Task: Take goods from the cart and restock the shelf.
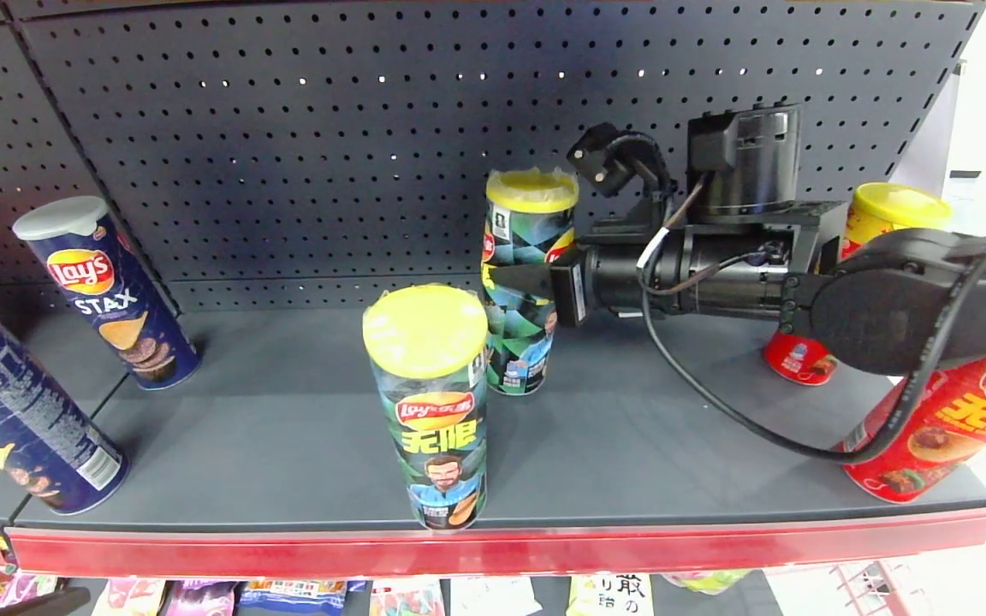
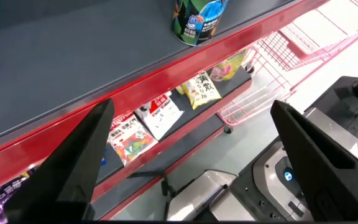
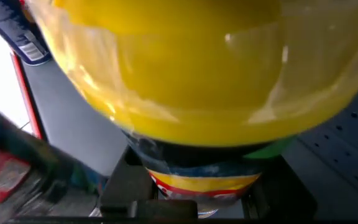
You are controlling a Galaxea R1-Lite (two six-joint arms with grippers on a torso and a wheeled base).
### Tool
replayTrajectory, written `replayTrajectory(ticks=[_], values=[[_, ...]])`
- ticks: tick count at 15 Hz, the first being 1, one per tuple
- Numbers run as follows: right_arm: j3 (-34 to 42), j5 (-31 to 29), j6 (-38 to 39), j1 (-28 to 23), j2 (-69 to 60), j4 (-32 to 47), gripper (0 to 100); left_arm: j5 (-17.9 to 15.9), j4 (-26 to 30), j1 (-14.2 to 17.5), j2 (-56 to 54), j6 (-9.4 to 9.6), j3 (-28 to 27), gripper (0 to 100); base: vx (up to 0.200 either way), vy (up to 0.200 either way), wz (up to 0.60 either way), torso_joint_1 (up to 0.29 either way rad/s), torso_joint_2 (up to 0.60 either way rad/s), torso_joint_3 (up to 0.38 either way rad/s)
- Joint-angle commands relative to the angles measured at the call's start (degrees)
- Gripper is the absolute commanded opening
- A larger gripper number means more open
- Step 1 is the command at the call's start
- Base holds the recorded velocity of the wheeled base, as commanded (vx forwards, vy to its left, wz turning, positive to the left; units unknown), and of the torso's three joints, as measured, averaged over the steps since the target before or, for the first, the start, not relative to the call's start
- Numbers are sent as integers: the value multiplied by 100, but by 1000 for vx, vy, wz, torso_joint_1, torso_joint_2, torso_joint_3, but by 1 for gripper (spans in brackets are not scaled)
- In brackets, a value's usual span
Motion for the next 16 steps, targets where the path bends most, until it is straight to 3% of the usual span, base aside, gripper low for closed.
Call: replayTrajectory(ticks=[1, 14, 15, 16], values=[[-80, 1, -6, 3, 207, -30, 0, 3, -3, 4, 22, 0, -15, 100, 0, 0, 0, 0, 0, 0], [-317, -17, -270, 47, 559, -39, 0, 21, -3, -4, 22, 0, -33, 100, 0, 0, 0, 0, 0, 0], [-299, -25, -270, 47, 541, -39, 100, 21, -3, -4, 22, -9, -33, 100, 0, 0, 0, 0, 0, 0], [-247, -34, -261, 47, 471, -39, 100, 21, -3, -4, 48, -9, -33, 100, 0, 0, 0, 0, 0, 0]])
